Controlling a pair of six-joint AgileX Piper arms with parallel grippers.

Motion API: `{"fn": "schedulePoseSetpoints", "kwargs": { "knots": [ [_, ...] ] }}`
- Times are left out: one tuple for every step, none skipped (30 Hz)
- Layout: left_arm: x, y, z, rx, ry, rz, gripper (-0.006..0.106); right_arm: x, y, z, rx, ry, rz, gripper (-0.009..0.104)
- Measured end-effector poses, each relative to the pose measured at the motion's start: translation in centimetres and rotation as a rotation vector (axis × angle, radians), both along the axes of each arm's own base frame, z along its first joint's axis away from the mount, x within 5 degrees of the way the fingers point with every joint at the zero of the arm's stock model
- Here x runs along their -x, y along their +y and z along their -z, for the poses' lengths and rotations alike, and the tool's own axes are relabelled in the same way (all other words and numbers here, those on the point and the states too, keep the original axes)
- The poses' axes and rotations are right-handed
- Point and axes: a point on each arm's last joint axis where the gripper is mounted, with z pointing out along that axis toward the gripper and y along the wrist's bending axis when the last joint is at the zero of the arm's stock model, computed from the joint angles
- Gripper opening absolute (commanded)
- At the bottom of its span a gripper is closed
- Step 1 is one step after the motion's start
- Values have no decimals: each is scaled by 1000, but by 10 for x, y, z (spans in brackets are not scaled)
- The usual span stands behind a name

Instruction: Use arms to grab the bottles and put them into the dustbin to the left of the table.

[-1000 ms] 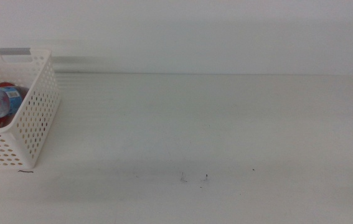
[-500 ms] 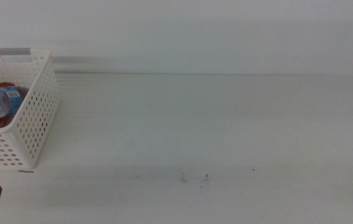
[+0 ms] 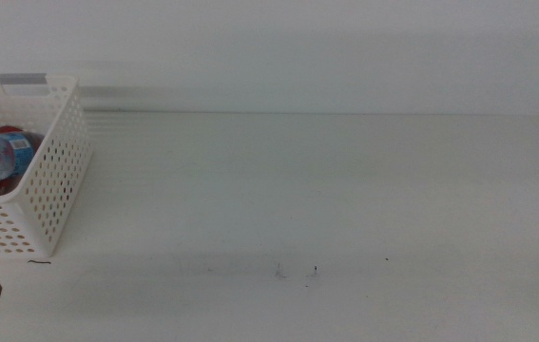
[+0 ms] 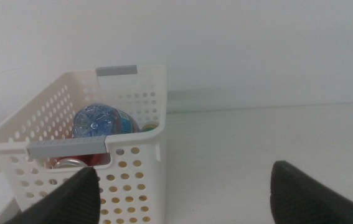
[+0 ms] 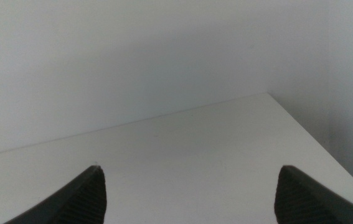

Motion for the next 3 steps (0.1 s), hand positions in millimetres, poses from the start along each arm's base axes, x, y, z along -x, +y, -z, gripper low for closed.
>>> {"fn": "schedulePoseSetpoints", "kwargs": {
  "knots": [
    [0,0,0,0,-2,0,94,0,0,0,0,0,0,87],
    [0,0,0,0,-3,0,94,0,0,0,0,0,0,87],
    [0,0,-1,0,-6,-1,94,0,0,0,0,0,0,87]
  ]
}}
